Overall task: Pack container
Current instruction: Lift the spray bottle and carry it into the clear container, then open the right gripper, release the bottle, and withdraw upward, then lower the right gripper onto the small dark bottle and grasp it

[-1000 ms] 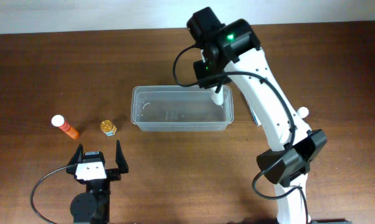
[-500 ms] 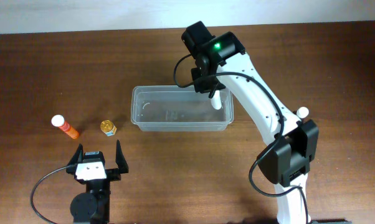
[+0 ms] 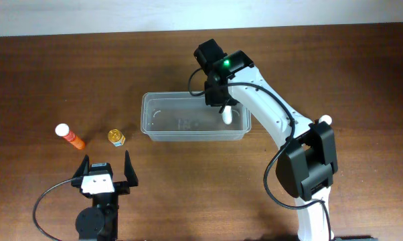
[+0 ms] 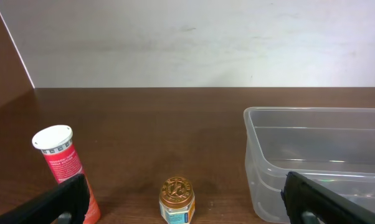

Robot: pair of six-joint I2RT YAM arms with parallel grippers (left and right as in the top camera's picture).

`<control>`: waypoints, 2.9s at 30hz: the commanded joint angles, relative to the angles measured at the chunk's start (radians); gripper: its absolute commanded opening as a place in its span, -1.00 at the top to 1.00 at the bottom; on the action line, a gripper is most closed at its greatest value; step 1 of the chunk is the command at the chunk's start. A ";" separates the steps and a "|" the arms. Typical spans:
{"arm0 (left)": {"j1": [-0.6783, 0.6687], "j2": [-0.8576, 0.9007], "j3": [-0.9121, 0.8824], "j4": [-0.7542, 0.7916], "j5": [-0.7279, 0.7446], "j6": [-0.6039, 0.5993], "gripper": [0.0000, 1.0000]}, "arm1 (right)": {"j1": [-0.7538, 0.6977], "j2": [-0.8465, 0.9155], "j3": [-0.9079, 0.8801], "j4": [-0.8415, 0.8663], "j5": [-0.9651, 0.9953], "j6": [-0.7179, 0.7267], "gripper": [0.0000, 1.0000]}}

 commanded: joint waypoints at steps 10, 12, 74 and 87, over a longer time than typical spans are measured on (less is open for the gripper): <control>0.006 -0.008 -0.007 0.003 0.011 0.019 -0.99 | -0.048 -0.016 -0.022 0.008 0.001 0.123 0.79; 0.006 -0.008 -0.007 0.003 0.011 0.019 -0.99 | -0.058 -0.016 -0.024 0.008 -0.003 0.113 0.80; 0.006 -0.008 -0.007 0.003 0.011 0.019 -0.99 | -0.341 -0.421 0.486 -0.544 -0.014 -0.263 -0.96; 0.006 -0.008 -0.007 0.003 0.011 0.019 -0.99 | -0.716 -0.740 -0.200 -0.341 -0.075 -0.231 -0.96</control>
